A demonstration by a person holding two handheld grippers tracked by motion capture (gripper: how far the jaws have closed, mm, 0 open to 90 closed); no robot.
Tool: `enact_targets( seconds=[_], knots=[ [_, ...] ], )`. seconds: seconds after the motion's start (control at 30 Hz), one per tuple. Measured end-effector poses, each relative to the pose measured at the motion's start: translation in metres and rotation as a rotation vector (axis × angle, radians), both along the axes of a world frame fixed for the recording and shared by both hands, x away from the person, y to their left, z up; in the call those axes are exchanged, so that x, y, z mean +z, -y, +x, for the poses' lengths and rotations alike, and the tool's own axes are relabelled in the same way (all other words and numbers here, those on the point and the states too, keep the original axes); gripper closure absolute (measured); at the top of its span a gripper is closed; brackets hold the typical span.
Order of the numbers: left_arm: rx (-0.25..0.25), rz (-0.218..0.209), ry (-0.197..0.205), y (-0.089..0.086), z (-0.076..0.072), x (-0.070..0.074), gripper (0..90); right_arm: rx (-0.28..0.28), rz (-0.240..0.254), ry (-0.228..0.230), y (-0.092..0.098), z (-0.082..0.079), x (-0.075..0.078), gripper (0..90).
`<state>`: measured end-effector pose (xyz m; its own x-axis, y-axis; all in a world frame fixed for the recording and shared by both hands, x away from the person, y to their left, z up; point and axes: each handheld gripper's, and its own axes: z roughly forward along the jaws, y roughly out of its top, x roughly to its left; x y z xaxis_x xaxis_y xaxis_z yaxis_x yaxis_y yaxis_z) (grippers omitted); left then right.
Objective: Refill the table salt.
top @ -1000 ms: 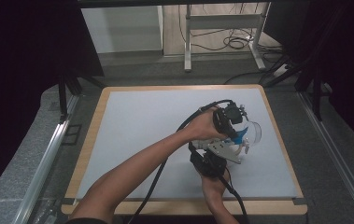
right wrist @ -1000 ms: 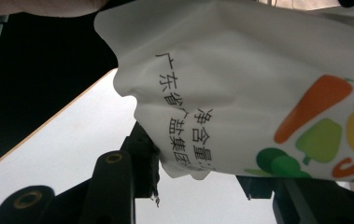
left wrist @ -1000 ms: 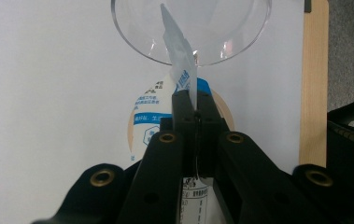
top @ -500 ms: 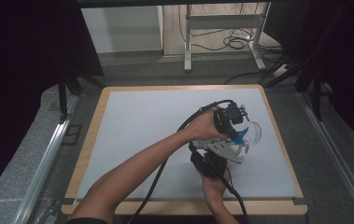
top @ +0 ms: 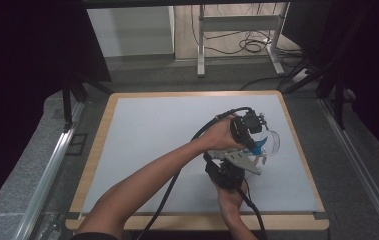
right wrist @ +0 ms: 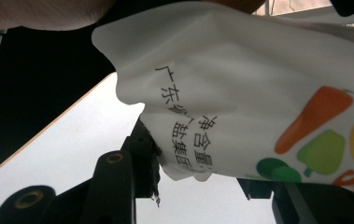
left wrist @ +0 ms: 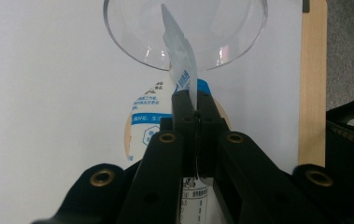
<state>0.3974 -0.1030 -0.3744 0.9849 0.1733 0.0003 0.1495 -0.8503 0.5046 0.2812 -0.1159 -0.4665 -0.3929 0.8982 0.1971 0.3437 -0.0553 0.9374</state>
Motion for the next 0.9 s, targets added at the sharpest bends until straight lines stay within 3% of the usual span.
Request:
enact_targets(
  seconds=[0.9],
  knots=[
    [0.001, 0.006, 0.002, -0.0010, 0.0000, -0.0005, 90.0, 0.008, -0.009, 0.002, -0.0011, 0.0009, -0.0001, 56.6]
  ],
)
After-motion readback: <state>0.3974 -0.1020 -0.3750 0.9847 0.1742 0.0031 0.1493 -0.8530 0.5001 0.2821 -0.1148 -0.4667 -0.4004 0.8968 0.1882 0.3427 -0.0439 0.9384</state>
